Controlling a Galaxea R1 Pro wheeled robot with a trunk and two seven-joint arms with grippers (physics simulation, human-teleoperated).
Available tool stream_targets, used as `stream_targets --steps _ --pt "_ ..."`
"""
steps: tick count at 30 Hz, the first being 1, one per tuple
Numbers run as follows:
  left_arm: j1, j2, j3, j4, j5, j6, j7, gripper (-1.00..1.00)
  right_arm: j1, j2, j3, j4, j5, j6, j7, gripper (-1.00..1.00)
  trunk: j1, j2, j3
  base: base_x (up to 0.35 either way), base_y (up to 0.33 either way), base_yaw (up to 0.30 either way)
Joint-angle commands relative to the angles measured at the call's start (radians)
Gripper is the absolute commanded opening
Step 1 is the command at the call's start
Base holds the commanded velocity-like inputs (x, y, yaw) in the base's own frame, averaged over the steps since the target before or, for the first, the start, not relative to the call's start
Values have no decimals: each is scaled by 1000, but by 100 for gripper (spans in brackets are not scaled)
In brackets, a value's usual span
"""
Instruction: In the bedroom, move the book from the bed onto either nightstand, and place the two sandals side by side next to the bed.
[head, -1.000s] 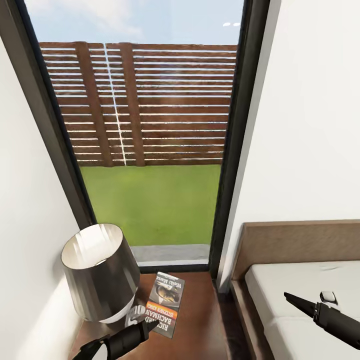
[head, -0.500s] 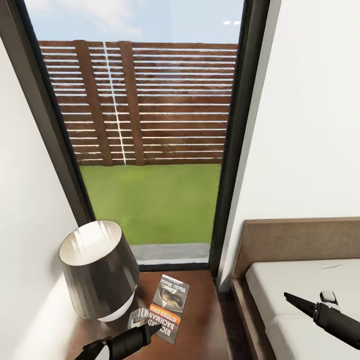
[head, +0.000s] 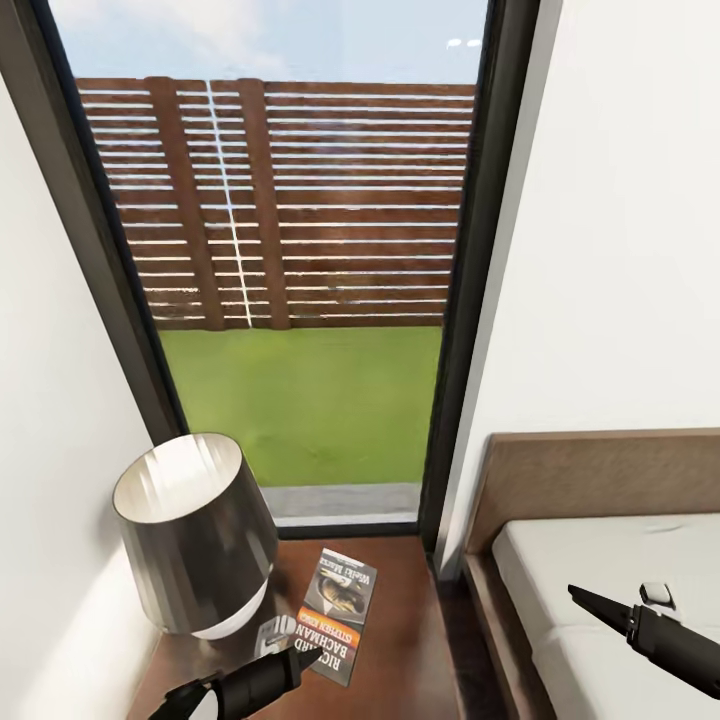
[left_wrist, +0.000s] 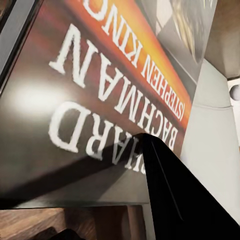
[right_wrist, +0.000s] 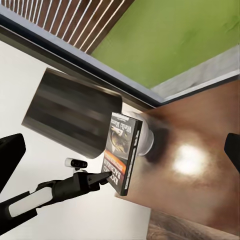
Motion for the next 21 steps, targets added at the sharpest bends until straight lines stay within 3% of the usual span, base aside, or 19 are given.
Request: stream_targets --steps 1,13,17,21 --pt "0 1 -5 -1 11 8 2 -100 0 0 0 0 -4 6 0 100 4 -8 -4 0 0 0" --pt "0 3 15 -4 11 24 9 -100 0 1 0 0 -4 5 0 100 8 -15 -7 0 0 0" --pt "0 4 78 -5 10 39 17 -100 -1 1 1 0 -4 5 0 100 8 -15 -7 0 0 0" --pt "0 4 158 -6 9 43 95 -100 0 1 1 0 -4 5 0 100 8 -15 -7 0 0 0"
